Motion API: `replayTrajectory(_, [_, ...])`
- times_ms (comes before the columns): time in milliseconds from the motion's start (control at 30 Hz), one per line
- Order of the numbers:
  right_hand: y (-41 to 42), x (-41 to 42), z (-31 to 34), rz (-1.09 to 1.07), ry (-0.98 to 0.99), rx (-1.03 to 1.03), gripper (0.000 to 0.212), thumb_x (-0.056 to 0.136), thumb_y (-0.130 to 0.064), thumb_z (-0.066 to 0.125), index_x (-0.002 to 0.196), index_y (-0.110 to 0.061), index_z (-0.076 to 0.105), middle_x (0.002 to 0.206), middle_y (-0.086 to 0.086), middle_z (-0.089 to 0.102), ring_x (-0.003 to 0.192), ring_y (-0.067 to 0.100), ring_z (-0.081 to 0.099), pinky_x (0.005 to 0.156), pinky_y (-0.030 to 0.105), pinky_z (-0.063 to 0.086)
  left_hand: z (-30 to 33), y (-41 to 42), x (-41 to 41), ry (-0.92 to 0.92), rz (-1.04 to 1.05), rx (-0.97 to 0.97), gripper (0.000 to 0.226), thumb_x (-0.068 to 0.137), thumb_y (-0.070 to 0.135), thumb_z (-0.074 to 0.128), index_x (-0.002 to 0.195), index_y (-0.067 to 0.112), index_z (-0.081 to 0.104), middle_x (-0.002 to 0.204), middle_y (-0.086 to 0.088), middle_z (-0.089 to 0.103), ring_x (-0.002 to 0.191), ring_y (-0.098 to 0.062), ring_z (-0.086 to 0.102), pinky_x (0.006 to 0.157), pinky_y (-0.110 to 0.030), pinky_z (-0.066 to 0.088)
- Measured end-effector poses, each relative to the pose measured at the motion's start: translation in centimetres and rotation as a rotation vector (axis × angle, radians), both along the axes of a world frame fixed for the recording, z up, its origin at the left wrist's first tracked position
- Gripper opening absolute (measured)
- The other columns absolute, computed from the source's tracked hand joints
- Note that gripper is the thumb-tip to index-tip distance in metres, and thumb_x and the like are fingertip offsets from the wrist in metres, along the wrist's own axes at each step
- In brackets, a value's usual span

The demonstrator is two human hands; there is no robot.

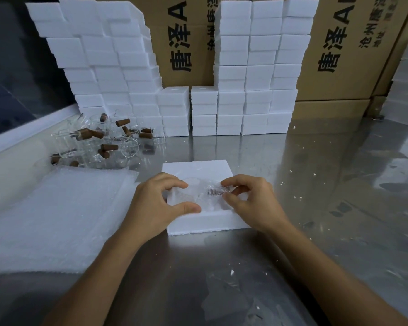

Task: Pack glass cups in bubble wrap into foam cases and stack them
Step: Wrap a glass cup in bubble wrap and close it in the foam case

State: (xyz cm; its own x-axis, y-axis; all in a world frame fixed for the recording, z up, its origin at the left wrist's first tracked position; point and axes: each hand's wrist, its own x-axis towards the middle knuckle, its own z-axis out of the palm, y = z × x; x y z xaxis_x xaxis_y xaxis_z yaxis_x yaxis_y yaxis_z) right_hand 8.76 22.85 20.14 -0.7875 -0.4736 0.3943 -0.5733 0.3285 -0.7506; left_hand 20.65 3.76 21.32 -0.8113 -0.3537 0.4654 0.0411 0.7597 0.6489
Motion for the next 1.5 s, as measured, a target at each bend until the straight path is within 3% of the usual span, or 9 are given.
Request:
replayTrajectory(233, [-0.2,-0.1,0.3,-0.063,-0.158,-0.202,0.036,0.083,-0.025,0.075,0.117,-0.032,0.064,0.109,-0.016,0.064,0.101,-0.001,0.057,0.084,0.017,0.044,-0.1,0.2,-0.1,0.004,0.007,0.062,0.072,0.05,0.082,0.068,0.11,0.044,0.056,0.113,0.024,0.051,0.1,0.006,0.052,0.075,-0.017,0.045])
replayTrajectory(367, [0.0,-0.7,0.7,-0.001,-0.412,-0.24,0.042,0.095,-0.043,0.057,0.136,-0.043,0.046,0.123,-0.013,0.053,0.103,-0.007,0.051,0.084,0.02,0.036,-0.4,-0.4,-0.5,-0.033,0.137,0.379,0.079,0.076,0.086,0.036,0.139,0.038,0.038,0.143,0.012,0.044,0.126,-0.009,0.045,0.099,-0.03,0.034])
replayTrajectory(567, [0.2,-0.9,0.9,0.037,-0.415,-0.302,0.049,0.094,-0.04,0.056,0.141,-0.038,0.044,0.122,-0.011,0.062,0.098,-0.016,0.055,0.082,0.017,0.04,-0.1,-0.3,-0.4,0.048,-0.015,0.643,0.037,0.082,0.07,0.032,0.107,0.047,0.048,0.119,0.018,0.058,0.108,0.001,0.055,0.085,-0.021,0.04])
replayTrajectory(700, [0.9,-0.5,1.9,0.042,-0.329,-0.54,0.042,0.087,-0.037,0.056,0.128,-0.032,0.056,0.116,-0.001,0.067,0.112,0.01,0.062,0.096,0.029,0.045,1.2,-0.6,-0.2,0.301,-0.049,0.672,0.03,0.093,0.059,0.044,0.11,0.04,0.059,0.111,0.018,0.068,0.111,-0.007,0.062,0.093,-0.029,0.047])
replayTrajectory(900, [0.8,-0.2,2.6,0.011,-0.258,-0.686,0.028,0.082,-0.035,0.055,0.102,-0.018,0.066,0.074,-0.019,0.061,0.071,0.002,0.056,0.071,0.02,0.044,2.0,0.0,0.1,0.446,-0.059,0.672,0.024,0.088,0.042,0.05,0.095,0.026,0.066,0.087,0.012,0.068,0.082,-0.003,0.061,0.067,-0.018,0.048])
replayTrajectory(1133, [0.7,-0.3,1.4,-0.025,-0.274,-0.63,0.014,0.071,-0.018,0.057,0.081,-0.016,0.066,0.071,0.002,0.056,0.065,0.011,0.047,0.056,0.024,0.037,0.8,0.2,-0.2,0.289,-0.057,0.489,0.019,0.076,0.024,0.062,0.093,0.018,0.061,0.061,0.008,0.042,0.063,-0.01,0.042,0.06,-0.02,0.038])
replayTrajectory(1267, [0.9,-0.6,1.0,-0.068,-0.275,-0.556,0.014,0.069,-0.015,0.053,0.078,-0.018,0.064,0.071,0.009,0.051,0.063,0.014,0.041,0.052,0.027,0.033,0.1,0.1,-0.2,0.234,-0.021,0.396,0.02,0.075,0.027,0.063,0.09,0.013,0.06,0.07,-0.012,0.047,0.067,-0.017,0.046,0.063,-0.025,0.039])
replayTrajectory(1367, [0.8,-0.7,0.7,-0.079,-0.297,-0.443,0.019,0.073,-0.027,0.054,0.088,-0.026,0.066,0.08,0.004,0.057,0.069,0.016,0.049,0.062,0.028,0.039,-0.4,0.0,-0.5,0.186,0.056,0.316,0.021,0.075,0.039,0.061,0.088,0.023,0.058,0.096,0.004,0.059,0.082,-0.003,0.056,0.065,-0.011,0.042])
replayTrajectory(1500, [0.8,-0.6,0.3,0.075,-0.339,-0.221,0.043,0.069,-0.057,0.067,0.109,-0.042,0.061,0.118,-0.015,0.058,0.1,-0.002,0.059,0.08,0.016,0.043,-1.0,-0.2,-0.9,0.111,0.052,0.418,0.026,0.077,0.046,0.056,0.092,0.025,0.053,0.1,0.009,0.062,0.095,-0.007,0.06,0.071,-0.023,0.044])
